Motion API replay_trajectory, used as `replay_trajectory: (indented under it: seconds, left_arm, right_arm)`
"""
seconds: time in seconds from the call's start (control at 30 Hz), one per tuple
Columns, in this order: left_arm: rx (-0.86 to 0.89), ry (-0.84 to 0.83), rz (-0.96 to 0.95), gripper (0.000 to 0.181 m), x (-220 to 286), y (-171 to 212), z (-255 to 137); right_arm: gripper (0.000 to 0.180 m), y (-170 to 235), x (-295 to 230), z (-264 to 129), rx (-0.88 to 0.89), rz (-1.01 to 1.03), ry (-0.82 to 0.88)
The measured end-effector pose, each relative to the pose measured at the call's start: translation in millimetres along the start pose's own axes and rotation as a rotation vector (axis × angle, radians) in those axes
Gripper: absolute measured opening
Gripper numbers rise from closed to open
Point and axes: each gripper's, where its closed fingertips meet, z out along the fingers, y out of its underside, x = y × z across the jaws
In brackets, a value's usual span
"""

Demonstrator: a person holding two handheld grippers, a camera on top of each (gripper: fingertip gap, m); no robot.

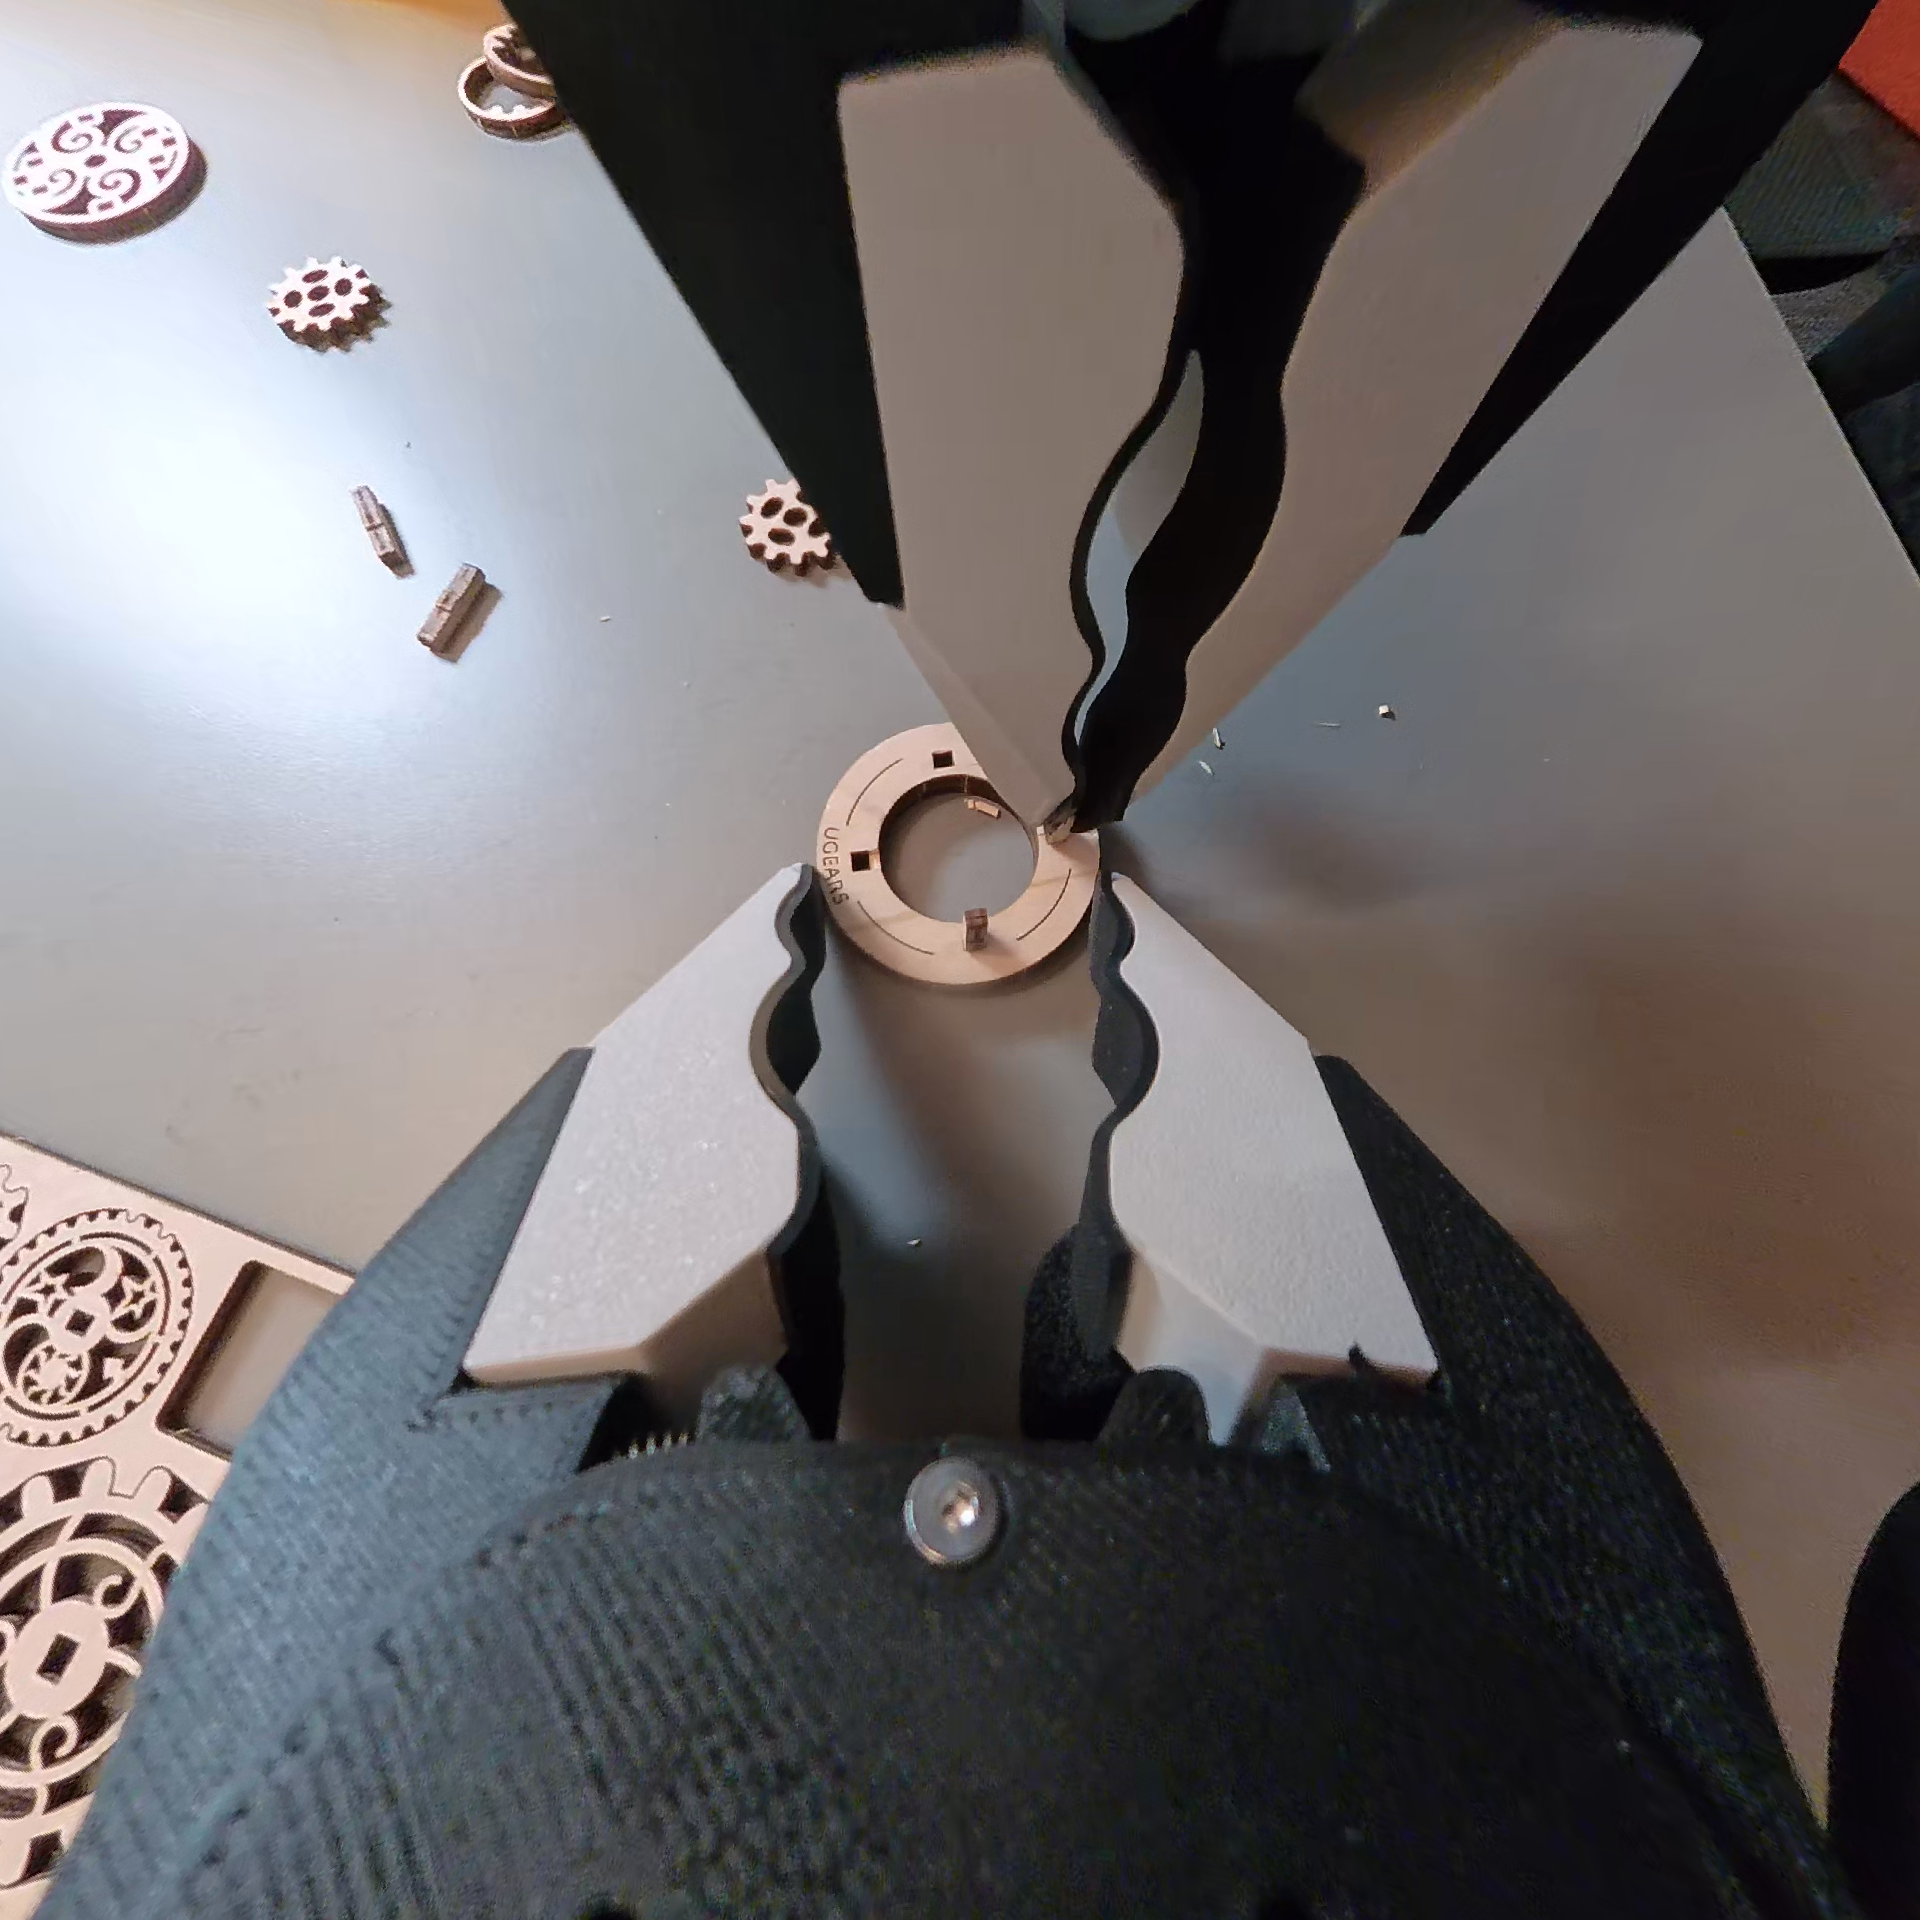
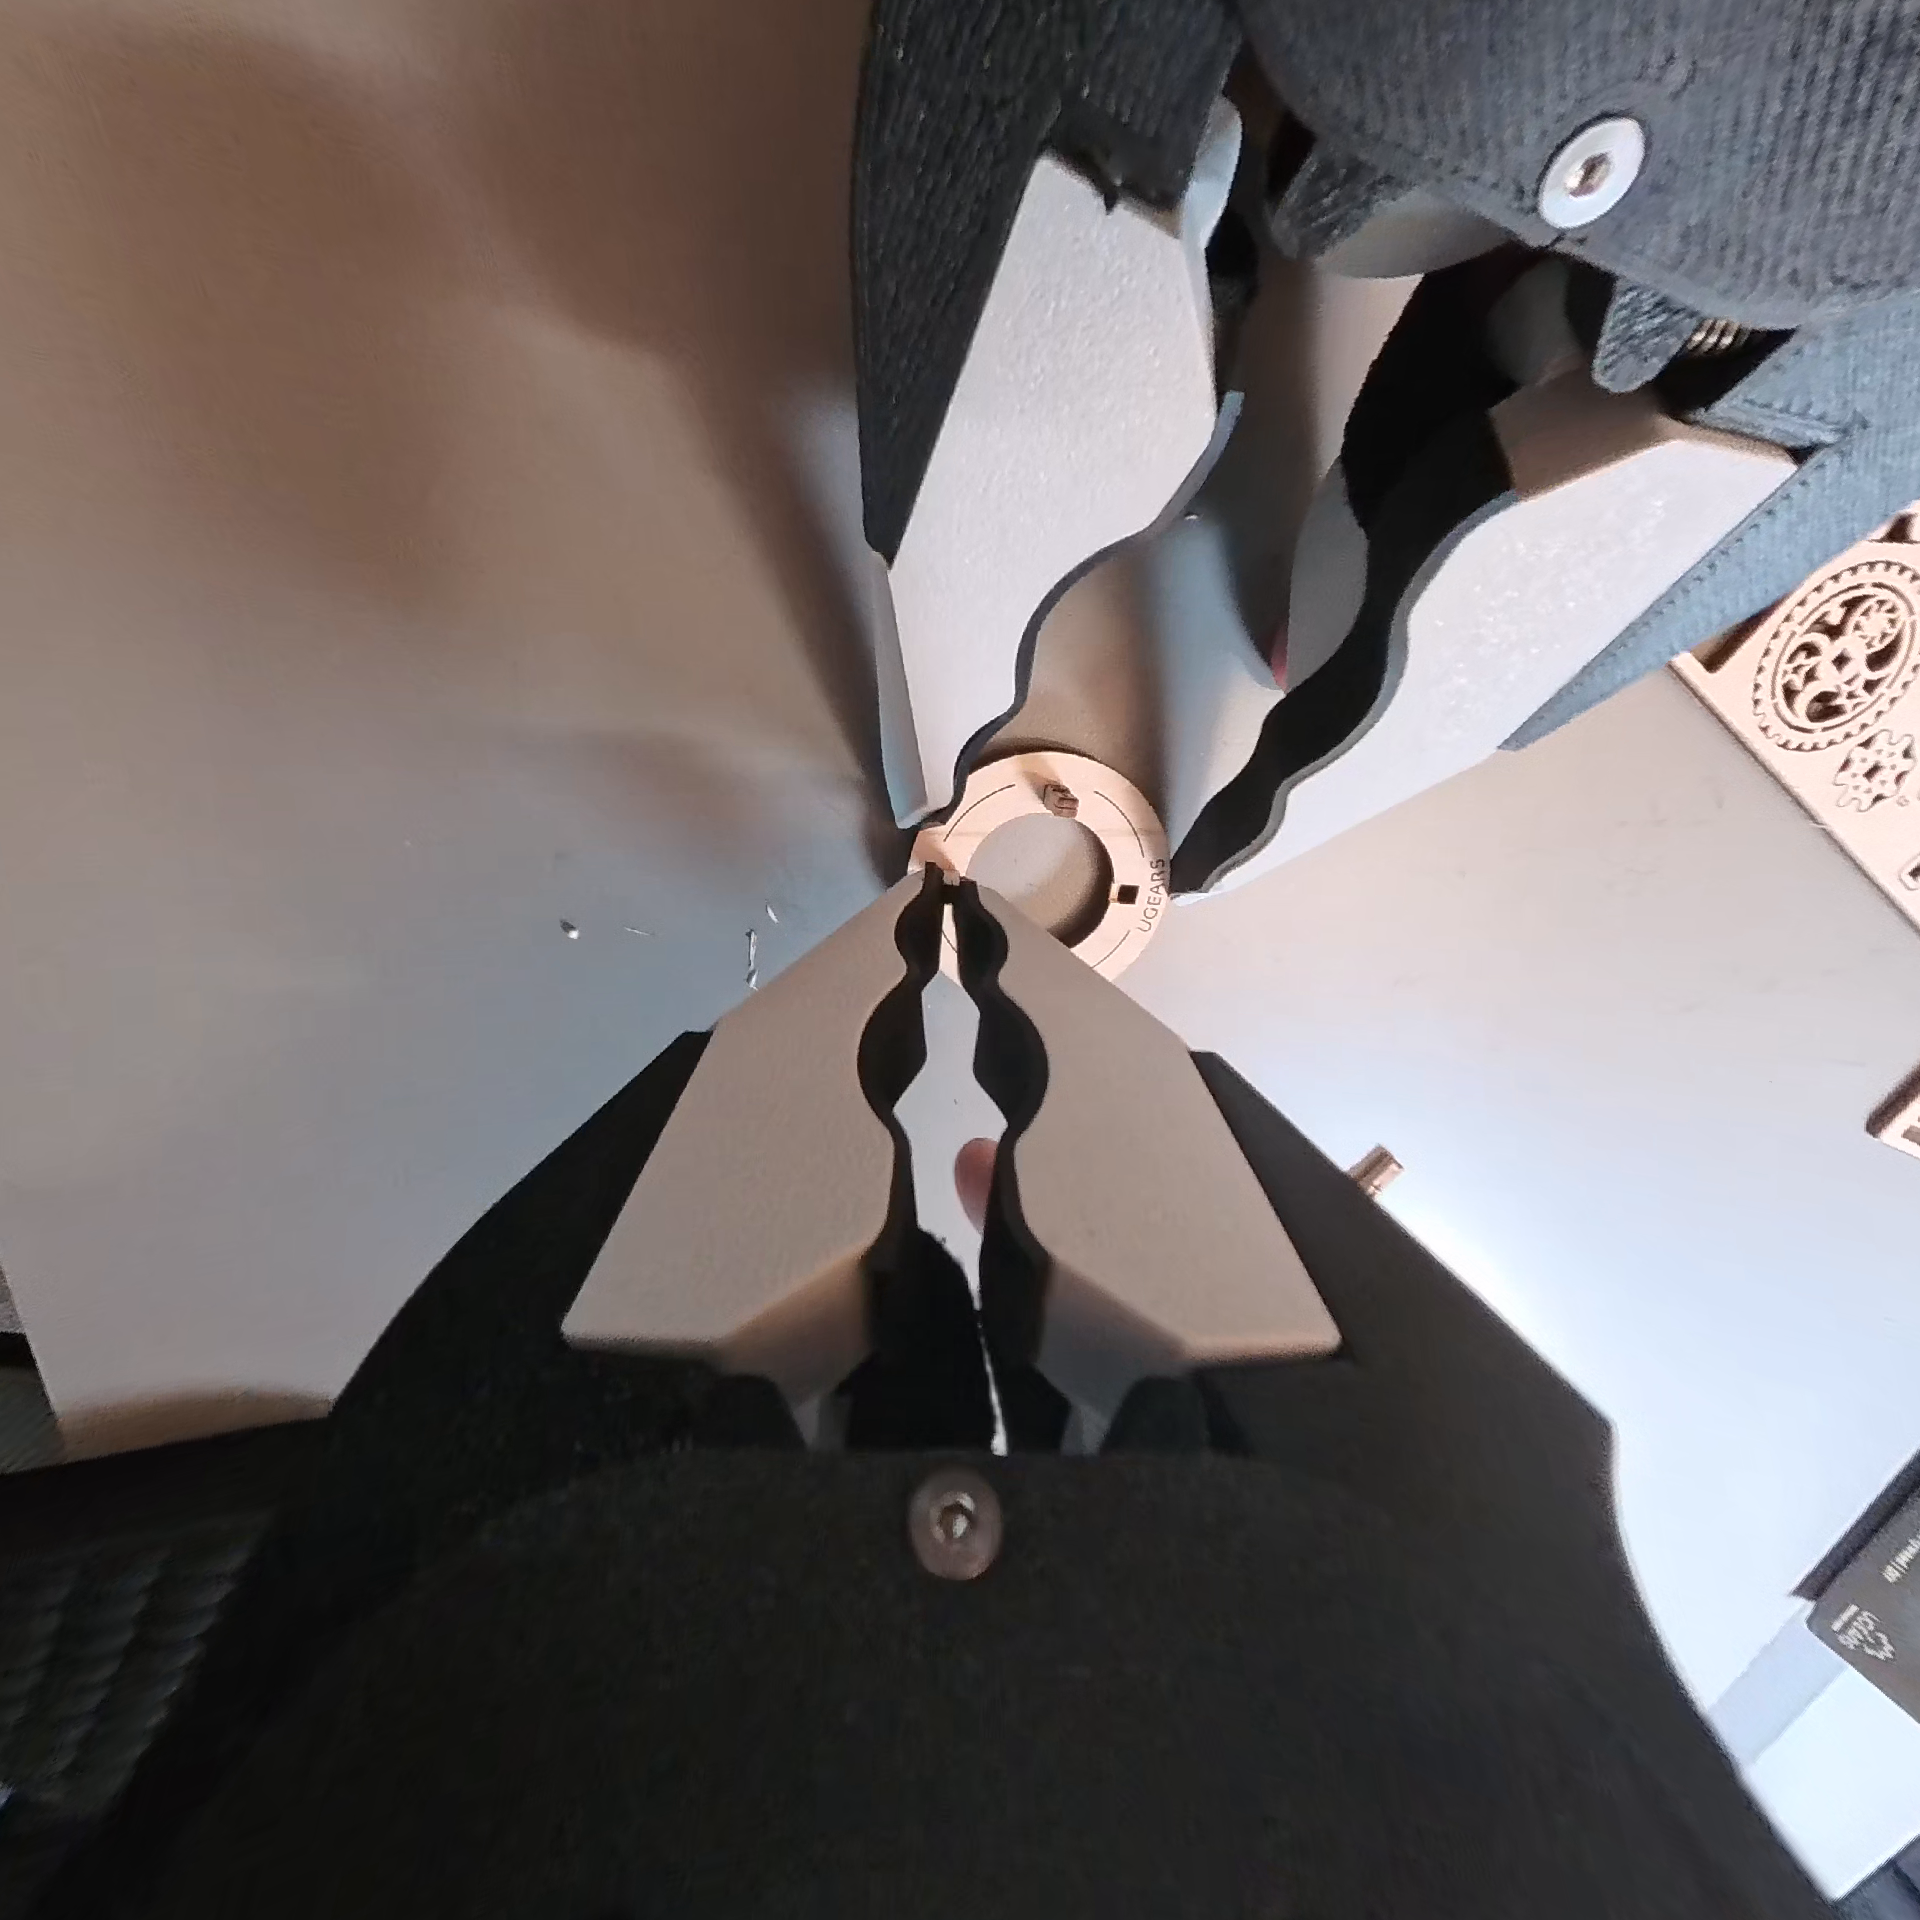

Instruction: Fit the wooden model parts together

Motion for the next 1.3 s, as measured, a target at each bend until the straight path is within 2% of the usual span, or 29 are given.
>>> replay_trajectory:
  seconds: [0.23, 0.37, 0.9, 1.3]
  left_arm:
    - [0.000, -0.001, 0.000, 0.051, 0.0, 0.0, -0.1]
    - [0.000, -0.002, 0.001, 0.052, 0.0, -0.2, -0.1]
    - [0.000, -0.005, 0.002, 0.052, -0.3, -0.1, 0.1]
    - [0.000, -0.002, 0.000, 0.051, -0.3, -0.1, 0.1]
  right_arm:
    - [0.003, -3.3, 3.5, -11.3, 0.187, 0.060, 0.108]
    - [0.000, -8.4, 2.5, -17.1, 0.295, 0.156, 0.105]
    - [0.000, -1.9, 1.2, -6.6, 0.155, 0.195, 0.036]
    - [0.000, -2.8, 1.5, -5.9, 0.146, 0.173, 0.019]
